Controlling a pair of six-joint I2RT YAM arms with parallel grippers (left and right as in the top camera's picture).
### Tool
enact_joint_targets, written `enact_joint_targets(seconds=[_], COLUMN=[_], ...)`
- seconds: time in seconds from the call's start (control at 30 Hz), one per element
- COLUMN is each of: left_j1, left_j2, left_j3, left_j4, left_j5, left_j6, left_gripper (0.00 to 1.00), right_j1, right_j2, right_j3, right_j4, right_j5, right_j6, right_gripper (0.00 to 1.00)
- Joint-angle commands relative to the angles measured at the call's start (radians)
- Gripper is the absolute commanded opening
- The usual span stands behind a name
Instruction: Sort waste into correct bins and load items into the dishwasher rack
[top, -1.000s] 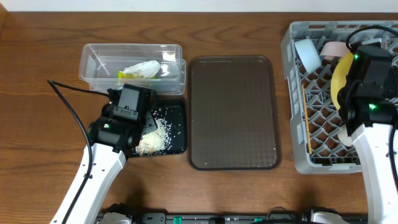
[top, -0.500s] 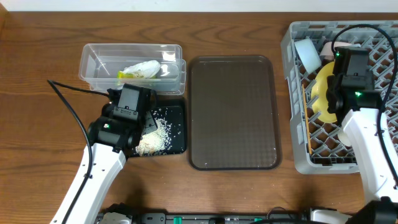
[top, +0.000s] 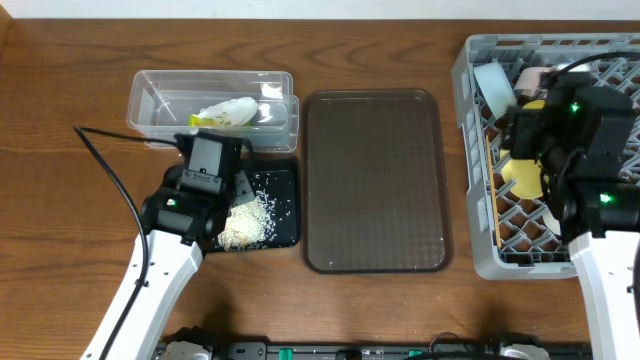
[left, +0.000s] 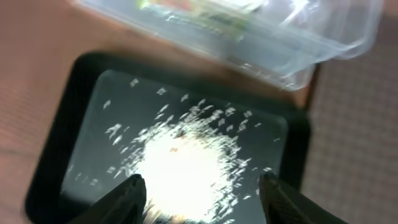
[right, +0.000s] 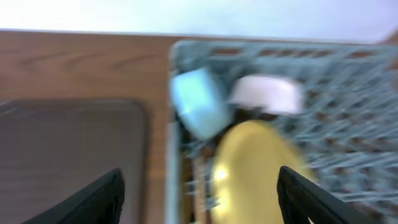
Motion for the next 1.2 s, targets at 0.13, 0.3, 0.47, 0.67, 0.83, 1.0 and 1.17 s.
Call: enact_joint_targets(seconds=[0.13,0.3,0.47,0.67,0.83,1.0,1.17], left_j1=[0.003,0.003,0.003,0.003,0.003,0.003,0.003], left_j2=[0.047,0.084,0.054,-0.137,-0.423,-0.664,-0.768], left_j3=[-0.002,-0.003,-0.005,-0.032,-0.126,-0.194,-0.194], left_j4=[-0.019,-0.239,-0.348,-0.328,-0.253,-0.183,-0.182], left_j5=[0.175,0.252,0.253,0.252,0.248,0.222,0.222], left_j6=[0.193,0.244,0.243,0.241,0.288,0.289,0.289], left_gripper=[0.62,0.62,0.61,0.62,0.61,0.86,0.89], right_j1=[0.014,0.014,0.014,0.014,0.014,0.014,0.014], right_j2=[0.15,0.191,0.15,-0.019,-0.328,-0.615,-0.771], right_j3=[-0.016,-0.017,-0.02,-0.115,-0.307,-0.443,-0.473], right_j4=[-0.191,-0.308,-0.392,-0.379,-0.254,-0.196,-0.245], right_j5=[-0.168,-0.167,-0.167,-0.167,-0.126,-0.07,-0.07], right_j6=[0.049,0.087,0.095,0.102,0.101,0.101,0.101], right_gripper=[0.92,0.99,0.99,0.99,0.99,0.99,0.99])
